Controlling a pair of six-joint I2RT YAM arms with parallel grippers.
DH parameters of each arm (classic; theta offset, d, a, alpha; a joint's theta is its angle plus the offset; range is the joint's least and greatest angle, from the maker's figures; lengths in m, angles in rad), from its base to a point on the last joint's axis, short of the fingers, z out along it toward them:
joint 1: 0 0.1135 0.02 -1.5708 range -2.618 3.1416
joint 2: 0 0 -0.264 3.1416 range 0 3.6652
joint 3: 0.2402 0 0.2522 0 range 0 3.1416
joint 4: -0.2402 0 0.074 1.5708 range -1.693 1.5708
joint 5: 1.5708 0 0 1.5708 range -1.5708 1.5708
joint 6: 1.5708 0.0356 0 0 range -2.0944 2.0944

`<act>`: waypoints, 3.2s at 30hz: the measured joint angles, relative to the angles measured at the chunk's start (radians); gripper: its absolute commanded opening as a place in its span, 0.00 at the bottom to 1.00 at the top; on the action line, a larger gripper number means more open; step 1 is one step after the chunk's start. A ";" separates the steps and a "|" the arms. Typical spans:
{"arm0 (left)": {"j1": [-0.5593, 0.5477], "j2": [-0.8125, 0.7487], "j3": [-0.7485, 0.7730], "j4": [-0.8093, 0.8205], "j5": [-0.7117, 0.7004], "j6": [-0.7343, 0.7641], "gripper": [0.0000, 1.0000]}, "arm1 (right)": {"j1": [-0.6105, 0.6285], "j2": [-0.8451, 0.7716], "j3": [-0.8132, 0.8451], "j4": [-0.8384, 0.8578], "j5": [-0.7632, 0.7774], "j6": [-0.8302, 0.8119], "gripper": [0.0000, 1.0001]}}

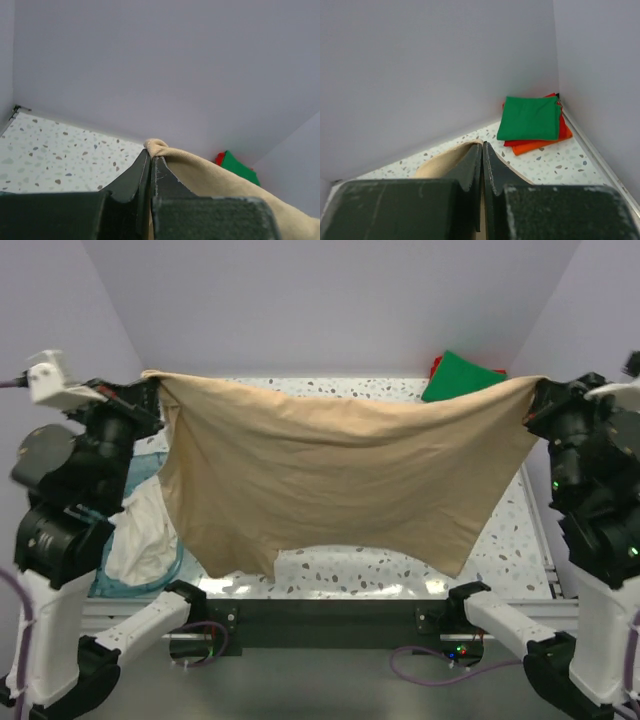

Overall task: Fold and stack the t-shirts
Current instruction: Flatten the tshirt out

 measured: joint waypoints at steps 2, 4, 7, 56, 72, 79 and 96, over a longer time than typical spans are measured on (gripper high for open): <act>0.000 0.048 -0.074 0.029 -0.001 0.000 0.01 | 0.000 0.037 -0.081 0.068 0.010 -0.015 0.00; 0.000 0.115 -0.153 0.069 -0.001 0.002 0.03 | 0.000 0.102 -0.168 0.153 0.019 -0.031 0.00; 0.014 0.232 -0.262 0.163 0.009 0.008 0.04 | -0.005 0.260 -0.282 0.289 0.024 -0.056 0.00; 0.262 0.439 -1.100 0.354 0.045 -0.500 0.49 | -0.177 0.095 -1.212 0.385 -0.458 0.249 0.81; 0.262 0.462 -1.101 0.396 0.052 -0.488 0.00 | -0.177 0.093 -1.212 0.214 -0.364 0.336 0.68; 0.262 0.389 -1.101 0.389 0.058 -0.488 0.00 | -0.177 0.122 -1.213 0.155 -0.342 0.370 0.69; 0.262 0.242 -1.101 0.345 0.081 -0.460 0.00 | -0.178 0.315 -1.251 0.246 -0.378 0.412 0.10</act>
